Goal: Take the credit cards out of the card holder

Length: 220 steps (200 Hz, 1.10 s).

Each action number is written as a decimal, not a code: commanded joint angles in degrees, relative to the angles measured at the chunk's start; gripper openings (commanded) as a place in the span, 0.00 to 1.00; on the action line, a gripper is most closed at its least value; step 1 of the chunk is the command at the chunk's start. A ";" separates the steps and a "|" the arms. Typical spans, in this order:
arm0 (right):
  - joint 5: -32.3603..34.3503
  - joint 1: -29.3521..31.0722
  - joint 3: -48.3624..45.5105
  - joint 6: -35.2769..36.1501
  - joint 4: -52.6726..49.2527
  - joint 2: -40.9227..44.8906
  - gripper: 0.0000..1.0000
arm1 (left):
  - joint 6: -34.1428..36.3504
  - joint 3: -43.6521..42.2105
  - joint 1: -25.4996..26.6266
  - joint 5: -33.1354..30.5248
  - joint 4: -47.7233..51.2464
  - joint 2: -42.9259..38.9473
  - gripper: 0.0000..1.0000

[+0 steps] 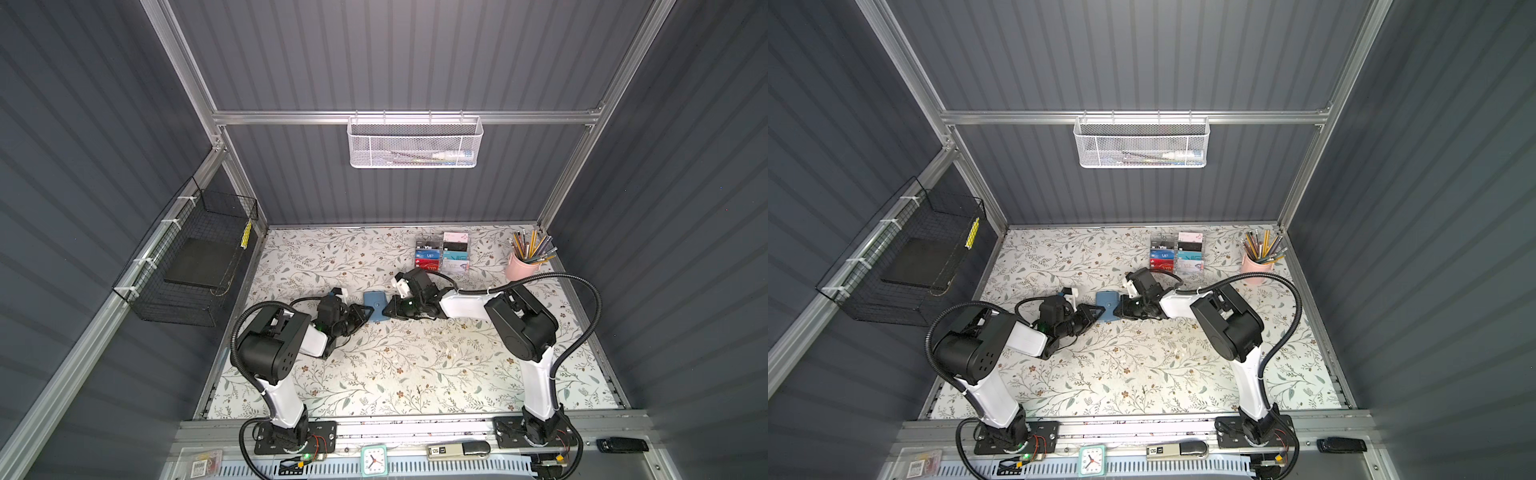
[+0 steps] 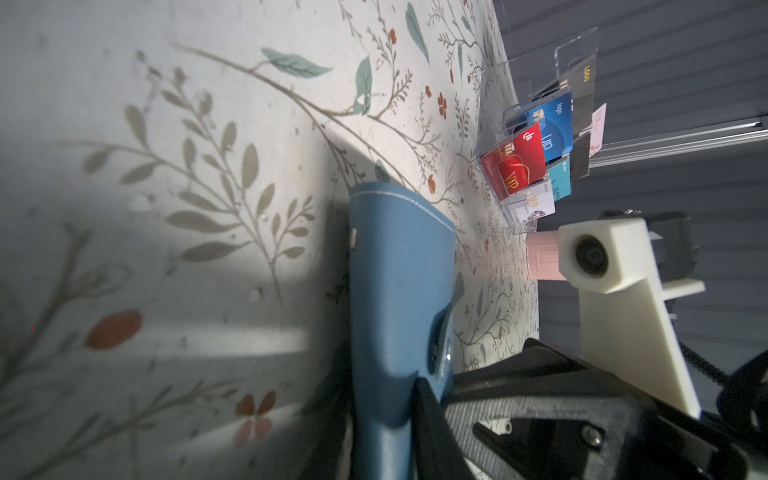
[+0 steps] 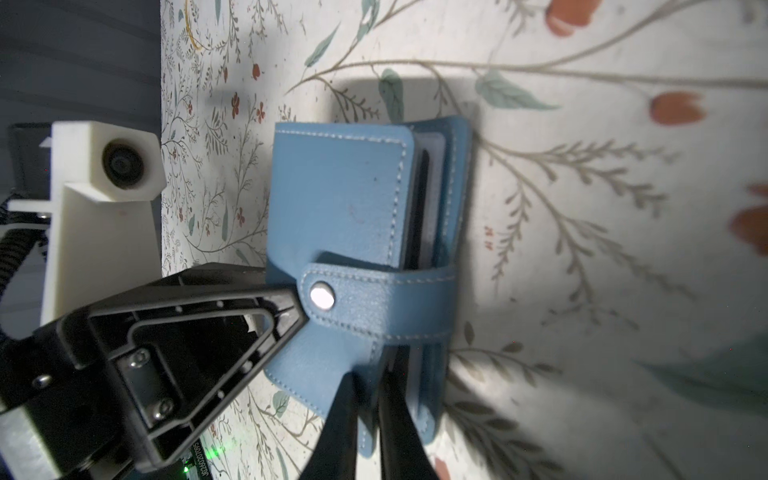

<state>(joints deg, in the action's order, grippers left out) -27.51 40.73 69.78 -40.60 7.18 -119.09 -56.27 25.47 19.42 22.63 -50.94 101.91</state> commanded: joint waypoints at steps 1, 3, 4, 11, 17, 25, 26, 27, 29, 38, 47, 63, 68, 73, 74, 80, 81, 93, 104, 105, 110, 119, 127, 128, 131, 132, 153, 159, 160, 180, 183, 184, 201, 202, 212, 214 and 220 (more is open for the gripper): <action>-4.21 1.73 1.06 -0.18 -0.13 -2.90 0.14 | -1.20 -0.95 3.23 3.56 -0.83 1.63 0.15; -4.24 1.72 1.06 -0.18 -0.14 -2.90 0.14 | -1.25 -1.02 3.25 3.56 -1.05 1.63 0.14; -4.27 1.72 1.06 -0.18 -0.15 -2.90 0.14 | -1.23 -1.03 3.30 3.56 -1.16 1.63 0.14; -4.49 1.68 1.07 -0.18 -0.12 -2.82 0.15 | -1.38 -1.20 3.42 3.73 -2.08 1.63 0.11; -4.68 1.63 1.06 -0.20 -0.15 -2.75 0.15 | -1.49 -1.35 3.51 3.82 -2.71 1.67 0.10; -4.83 1.48 0.93 -0.28 -0.14 -2.65 0.16 | -1.64 -1.48 3.60 3.91 -3.22 1.71 0.08; -4.88 1.47 0.95 -0.23 -0.10 -2.60 0.16 | -1.60 -1.48 3.61 3.91 -3.25 1.71 0.08; -4.86 1.46 0.96 -0.21 -0.13 -2.62 0.16 | -1.62 -1.48 3.61 3.91 -3.27 1.71 0.07; -4.86 1.46 0.97 -0.19 -0.21 -2.57 0.17 | -1.60 -1.48 3.61 4.02 -3.35 1.65 0.06; -4.91 1.29 0.95 0.05 -0.61 -2.23 0.19 | -1.57 -1.53 3.70 4.01 -3.38 1.70 0.01; -4.61 1.12 0.86 0.49 -1.31 -1.54 0.21 | -1.52 -1.57 3.70 4.00 -3.38 1.70 0.00; -3.03 1.06 0.10 1.82 -2.46 0.57 0.28 | -1.35 -1.59 3.65 3.98 -3.19 1.37 0.00; -2.35 1.02 -0.05 2.34 -2.98 1.39 0.31 | -1.19 -1.57 3.70 3.75 -2.78 1.24 0.00; -1.59 1.02 -0.36 2.85 -3.57 2.23 0.33 | -0.97 -1.44 3.65 3.54 -2.06 0.98 0.00; -1.46 1.06 -0.40 2.96 -3.71 2.43 0.34 | -0.91 -1.42 3.67 3.46 -1.88 0.91 0.00; -0.38 0.93 -0.66 3.60 -4.59 3.53 0.37 | -0.38 -1.19 3.66 3.08 -0.28 0.31 0.00; -0.19 0.93 -0.68 3.68 -4.74 3.74 0.38 | -0.22 -1.11 3.72 2.97 -0.03 0.18 0.00; 2.08 0.85 -1.89 4.74 -5.46 6.30 0.46 | 1.13 -0.48 3.78 2.02 3.61 -1.47 0.00; 4.54 0.52 -3.07 5.38 -6.33 8.83 0.51 | 2.94 0.18 3.86 0.60 8.22 -4.05 0.00; 4.77 0.46 -3.16 5.45 -6.40 9.07 0.52 | 3.15 0.23 3.87 0.41 8.70 -4.33 0.00; 5.88 0.32 -3.64 5.76 -6.96 10.19 0.54 | 4.28 0.71 3.91 -0.77 11.57 -5.82 0.00; 7.59 -0.23 -4.64 6.35 -7.80 12.34 0.57 | 6.63 1.73 4.08 -3.20 17.86 -8.94 0.00; 10.71 -0.69 -5.69 6.86 -8.28 14.24 0.59 | 8.82 2.73 4.37 -6.85 23.52 -11.80 0.00; 10.98 -0.76 -5.79 6.94 -8.39 14.45 0.59 | 9.17 2.87 4.47 -7.18 24.22 -12.34 0.00; 11.53 -0.94 -6.13 7.20 -8.64 15.15 0.61 | 9.89 3.28 4.61 -8.34 25.93 -13.61 0.00; 11.79 -1.02 -6.27 7.24 -8.70 15.35 0.61 | 10.18 3.49 4.68 -8.68 26.70 -14.03 0.00; 16.56 -1.53 -7.45 9.59 -11.36 20.01 0.70 | 14.63 6.45 6.10 -15.82 37.64 -20.59 0.00; 18.06 -1.52 -7.65 10.28 -12.34 21.36 0.73 | 15.53 7.14 6.44 -17.47 39.80 -21.92 0.00; 18.06 -1.52 -7.65 10.28 -12.34 21.36 0.73 | 15.68 7.31 6.52 -17.68 40.14 -22.10 0.00; 20.18 -1.71 -8.41 11.55 -13.04 24.25 0.78 | 18.31 10.01 9.39 -23.80 45.25 -25.06 0.00; 20.35 -1.78 -8.43 11.62 -13.13 24.50 0.79 | 18.64 10.38 10.04 -24.78 45.76 -25.41 0.00; 20.37 -1.79 -8.43 11.65 -13.14 24.55 0.79 | 18.74 10.56 10.30 -25.11 45.89 -25.51 0.00; 20.31 -2.02 -8.34 11.86 -13.50 25.08 0.82 | 19.86 12.52 14.77 -30.98 47.42 -26.41 0.00; 20.30 -2.00 -8.39 11.91 -13.55 25.06 0.82 | 19.87 12.64 14.99 -31.25 47.42 -26.41 0.00; 19.98 -2.12 -8.59 11.96 -13.23 25.41 0.83 | 19.95 13.17 17.25 -33.83 46.91 -26.13 0.00; 19.96 -2.12 -8.67 12.04 -13.13 25.42 0.83 | 19.97 13.28 17.65 -34.20 46.83 -26.03 0.00; 19.74 -2.11 -8.81 12.19 -12.81 25.52 0.83 | 19.97 13.54 18.94 -35.45 46.45 -25.61 0.00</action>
<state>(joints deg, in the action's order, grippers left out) -9.34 38.92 62.22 -30.20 -3.99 -94.00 -39.75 36.71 34.17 -3.42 -8.12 76.42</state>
